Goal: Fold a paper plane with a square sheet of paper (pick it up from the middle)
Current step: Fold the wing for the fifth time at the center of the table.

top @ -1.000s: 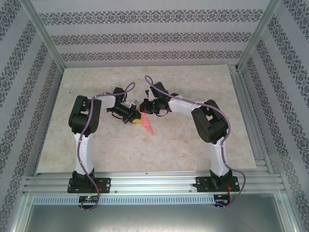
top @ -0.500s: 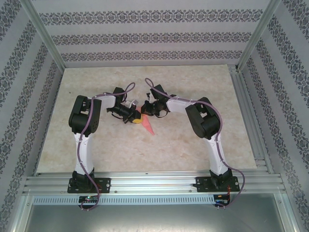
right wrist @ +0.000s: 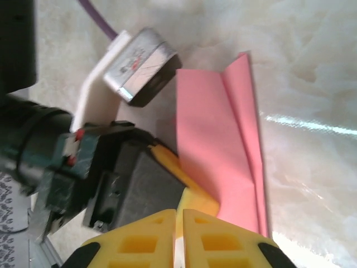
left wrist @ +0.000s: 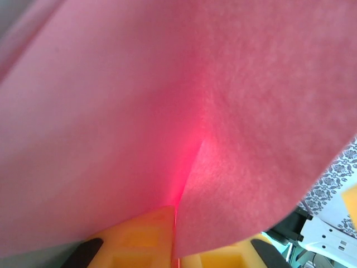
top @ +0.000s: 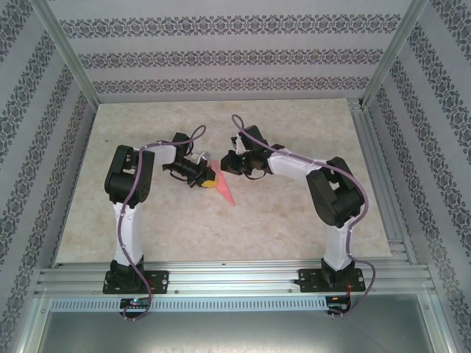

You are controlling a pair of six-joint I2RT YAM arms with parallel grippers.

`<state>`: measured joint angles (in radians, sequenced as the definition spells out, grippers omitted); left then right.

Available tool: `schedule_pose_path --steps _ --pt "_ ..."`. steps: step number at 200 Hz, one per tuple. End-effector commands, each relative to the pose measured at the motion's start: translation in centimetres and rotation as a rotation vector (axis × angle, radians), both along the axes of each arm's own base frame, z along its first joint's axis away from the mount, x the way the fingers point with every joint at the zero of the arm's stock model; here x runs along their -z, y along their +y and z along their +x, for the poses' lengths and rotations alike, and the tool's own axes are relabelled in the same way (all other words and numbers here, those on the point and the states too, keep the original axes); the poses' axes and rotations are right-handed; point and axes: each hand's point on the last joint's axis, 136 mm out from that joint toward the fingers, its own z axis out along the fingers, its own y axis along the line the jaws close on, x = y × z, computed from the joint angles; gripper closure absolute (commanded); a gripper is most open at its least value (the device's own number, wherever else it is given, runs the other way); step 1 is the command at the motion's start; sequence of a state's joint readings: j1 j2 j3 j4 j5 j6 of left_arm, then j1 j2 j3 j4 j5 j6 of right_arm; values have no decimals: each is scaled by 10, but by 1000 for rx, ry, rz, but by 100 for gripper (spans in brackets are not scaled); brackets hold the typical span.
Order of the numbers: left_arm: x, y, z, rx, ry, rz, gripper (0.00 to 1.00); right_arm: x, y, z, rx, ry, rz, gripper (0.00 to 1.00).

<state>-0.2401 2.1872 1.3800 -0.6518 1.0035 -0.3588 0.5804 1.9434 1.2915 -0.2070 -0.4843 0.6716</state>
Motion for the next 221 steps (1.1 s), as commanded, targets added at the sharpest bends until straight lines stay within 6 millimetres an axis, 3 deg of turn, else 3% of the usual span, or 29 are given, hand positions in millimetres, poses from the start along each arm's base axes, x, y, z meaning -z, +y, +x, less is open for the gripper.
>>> schedule_pose_path --steps 1,52,94,112,140,170,195,221 --pt "13 7 4 -8 -3 31 88 21 2 -25 -23 44 0 89" --pt "16 8 4 -9 0 35 88 56 9 -57 -45 141 52 90" --pt "15 9 6 -14 -1 39 88 104 -24 -73 -2 200 -145 92" --pt "11 9 10 -23 -10 38 80 120 -30 -83 0 229 -172 93" --pt "-18 15 26 -69 -66 26 61 124 -28 -89 11 235 -128 93" --pt "-54 22 39 -119 -141 40 59 120 -19 -85 14 220 -100 93" --pt "-66 45 42 -198 -197 186 64 119 -18 -82 19 214 -101 93" --pt "-100 23 39 -231 -239 -1 85 119 -19 -83 18 214 -109 93"
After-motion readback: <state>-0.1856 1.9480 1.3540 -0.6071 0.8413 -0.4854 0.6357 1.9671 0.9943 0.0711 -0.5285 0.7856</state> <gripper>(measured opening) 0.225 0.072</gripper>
